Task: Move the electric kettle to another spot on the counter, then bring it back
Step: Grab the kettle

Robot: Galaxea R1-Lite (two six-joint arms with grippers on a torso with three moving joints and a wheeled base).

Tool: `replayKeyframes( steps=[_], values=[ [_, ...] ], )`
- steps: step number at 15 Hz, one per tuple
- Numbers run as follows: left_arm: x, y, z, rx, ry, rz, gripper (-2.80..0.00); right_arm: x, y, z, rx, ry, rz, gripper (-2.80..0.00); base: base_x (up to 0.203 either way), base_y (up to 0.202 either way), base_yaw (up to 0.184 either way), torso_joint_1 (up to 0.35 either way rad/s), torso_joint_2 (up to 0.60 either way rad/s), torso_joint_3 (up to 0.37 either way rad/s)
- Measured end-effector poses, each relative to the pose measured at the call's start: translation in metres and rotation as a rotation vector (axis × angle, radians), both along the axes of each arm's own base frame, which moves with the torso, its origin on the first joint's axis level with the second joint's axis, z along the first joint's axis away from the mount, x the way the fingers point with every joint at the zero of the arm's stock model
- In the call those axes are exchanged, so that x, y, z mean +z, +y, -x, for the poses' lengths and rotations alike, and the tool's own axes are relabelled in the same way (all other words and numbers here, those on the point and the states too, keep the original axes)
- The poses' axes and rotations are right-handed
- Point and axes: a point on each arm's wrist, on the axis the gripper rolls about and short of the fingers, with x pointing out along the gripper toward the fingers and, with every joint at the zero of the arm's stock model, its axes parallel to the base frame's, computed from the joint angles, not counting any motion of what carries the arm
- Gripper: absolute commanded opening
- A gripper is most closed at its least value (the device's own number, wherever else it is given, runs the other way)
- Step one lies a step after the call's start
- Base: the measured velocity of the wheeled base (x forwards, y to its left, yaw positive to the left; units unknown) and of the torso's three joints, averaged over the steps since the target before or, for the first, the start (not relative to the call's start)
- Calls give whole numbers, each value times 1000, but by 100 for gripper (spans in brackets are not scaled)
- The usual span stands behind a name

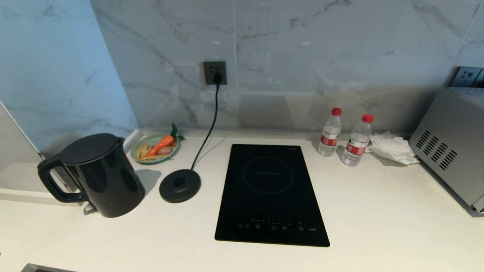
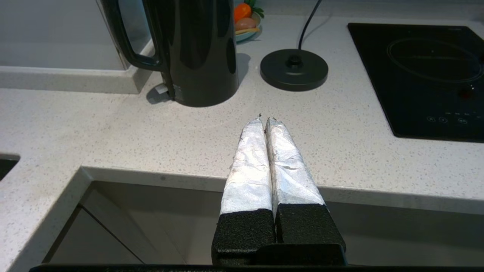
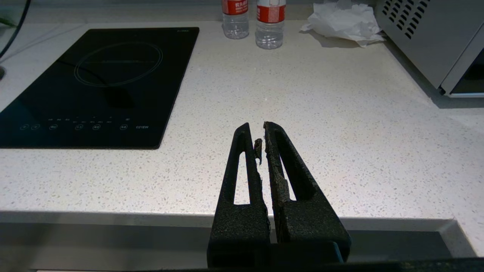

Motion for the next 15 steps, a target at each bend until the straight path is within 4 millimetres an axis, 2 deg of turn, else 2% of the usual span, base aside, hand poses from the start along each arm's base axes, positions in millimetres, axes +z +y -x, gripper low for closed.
replayKeyframes(
  steps=[8, 15],
  values=[
    [0, 0, 0, 1, 0, -3, -280, 0, 0, 0, 0, 0, 0, -280, 0, 0, 0, 2, 2, -196],
    [0, 0, 0, 0, -1, 0, -280, 0, 0, 0, 0, 0, -5, -280, 0, 0, 0, 1, 0, -27]
  ],
)
